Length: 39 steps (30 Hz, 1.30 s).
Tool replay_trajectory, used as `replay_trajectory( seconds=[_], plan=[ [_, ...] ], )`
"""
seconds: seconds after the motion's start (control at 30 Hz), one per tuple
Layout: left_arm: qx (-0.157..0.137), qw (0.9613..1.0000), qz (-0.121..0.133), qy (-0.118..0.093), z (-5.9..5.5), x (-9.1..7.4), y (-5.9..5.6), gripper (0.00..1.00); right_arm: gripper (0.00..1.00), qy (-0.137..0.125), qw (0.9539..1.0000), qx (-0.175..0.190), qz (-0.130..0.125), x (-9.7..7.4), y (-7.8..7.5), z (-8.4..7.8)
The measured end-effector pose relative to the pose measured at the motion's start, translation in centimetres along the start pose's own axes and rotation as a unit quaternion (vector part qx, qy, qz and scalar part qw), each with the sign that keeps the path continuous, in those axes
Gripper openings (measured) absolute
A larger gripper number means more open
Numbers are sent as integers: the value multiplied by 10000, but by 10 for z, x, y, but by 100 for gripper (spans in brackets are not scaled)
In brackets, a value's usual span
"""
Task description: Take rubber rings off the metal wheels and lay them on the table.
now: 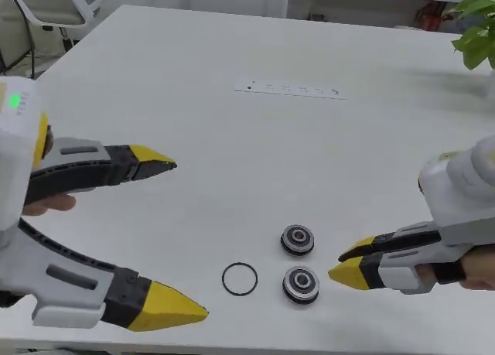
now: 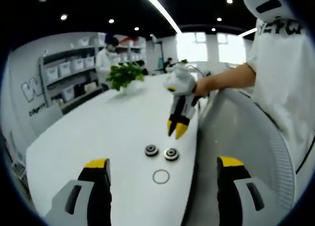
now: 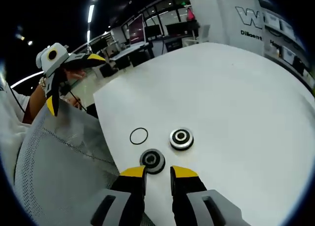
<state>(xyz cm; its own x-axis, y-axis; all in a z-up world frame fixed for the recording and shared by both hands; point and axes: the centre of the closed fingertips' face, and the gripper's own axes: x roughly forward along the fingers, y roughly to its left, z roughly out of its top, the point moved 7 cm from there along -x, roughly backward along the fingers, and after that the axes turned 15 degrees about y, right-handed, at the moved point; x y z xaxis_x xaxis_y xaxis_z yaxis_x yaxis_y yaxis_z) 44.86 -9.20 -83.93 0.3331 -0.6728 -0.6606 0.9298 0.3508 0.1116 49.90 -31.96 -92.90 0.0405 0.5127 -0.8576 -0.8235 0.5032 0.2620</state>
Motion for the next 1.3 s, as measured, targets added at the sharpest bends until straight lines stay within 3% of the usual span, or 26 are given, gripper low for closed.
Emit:
replay_trajectory(
  seconds=[0.2,0.5,0.63,0.8,1.03,1.2,1.3],
  plan=[
    [333,9988,-325,-173,22,13,-1,88,17,144,9999,1,40,6,-3,-6],
    [774,9961,-334,-273,36,46,6,78,16,268,9995,-37,139,12,-4,-9],
    [774,9960,-352,-291,41,65,8,69,17,280,9995,-33,162,13,-3,-10],
    [625,9956,-444,-530,49,91,8,65,17,315,9993,-57,168,14,-3,-11],
    [554,9954,-513,-587,48,113,10,56,17,263,9992,-244,186,16,0,-8],
    [492,9962,-409,-585,40,127,13,49,18,253,9989,-345,163,21,0,-7],
    [548,9967,-272,-525,29,135,12,46,20,247,9987,-431,123,24,1,-7]
  ],
)
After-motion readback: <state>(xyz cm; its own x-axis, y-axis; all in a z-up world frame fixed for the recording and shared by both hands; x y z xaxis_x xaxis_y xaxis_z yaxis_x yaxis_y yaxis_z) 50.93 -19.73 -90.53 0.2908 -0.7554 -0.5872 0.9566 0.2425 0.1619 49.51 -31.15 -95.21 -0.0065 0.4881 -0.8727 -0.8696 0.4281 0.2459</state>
